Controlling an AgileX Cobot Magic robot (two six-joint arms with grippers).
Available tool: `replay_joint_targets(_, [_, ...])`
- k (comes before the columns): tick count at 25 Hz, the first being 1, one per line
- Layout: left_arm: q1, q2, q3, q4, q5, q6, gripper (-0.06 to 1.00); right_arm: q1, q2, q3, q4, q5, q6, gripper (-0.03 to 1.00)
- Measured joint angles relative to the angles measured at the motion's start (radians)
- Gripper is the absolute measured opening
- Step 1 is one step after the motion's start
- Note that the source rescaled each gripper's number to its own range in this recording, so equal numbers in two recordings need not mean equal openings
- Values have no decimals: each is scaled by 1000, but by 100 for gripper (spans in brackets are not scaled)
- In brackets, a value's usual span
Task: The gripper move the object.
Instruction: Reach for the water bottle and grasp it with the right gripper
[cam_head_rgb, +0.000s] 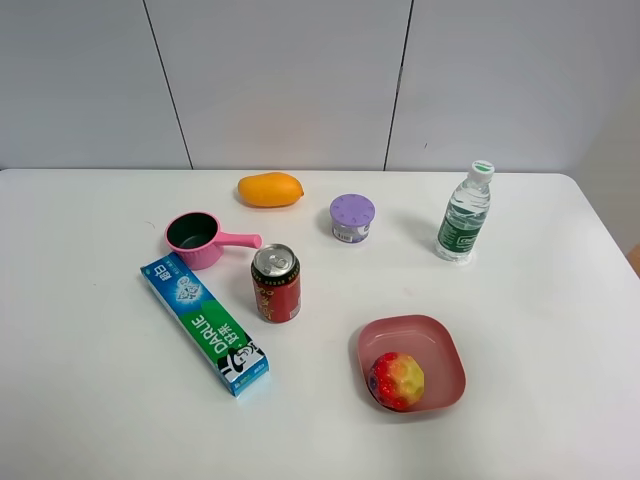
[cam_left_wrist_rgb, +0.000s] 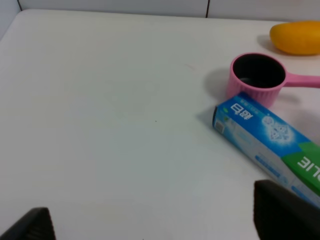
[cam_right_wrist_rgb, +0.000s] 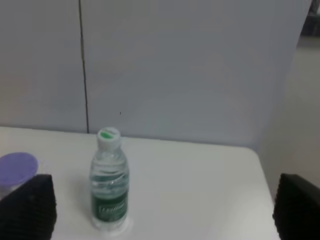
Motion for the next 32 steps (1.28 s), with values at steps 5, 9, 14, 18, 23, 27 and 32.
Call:
replay_joint_targets(5, [0,0,0,0,0,0,100,0,212,0,-7,-223,-131,100])
replay_joint_targets(9, [0,0,0,0,0,0,100,0,381,17,-7,-315,-147,100])
replay_joint_targets(14, [0,0,0,0,0,0,100,0,601,93,9,-432,-147,100])
replay_joint_targets(18, [0,0,0,0,0,0,100,9,755,128,45,-529,-147,100])
replay_joint_targets(23, [0,0,0,0,0,0,100,71,949,129,56,-656,-147,100])
replay_joint_targets(27, [0,0,0,0,0,0,100,113,1102,129,56,-785,-133,100])
replay_joint_targets(32, [0,0,0,0,0,0,100,124,1240,129,39,-946,-86,100])
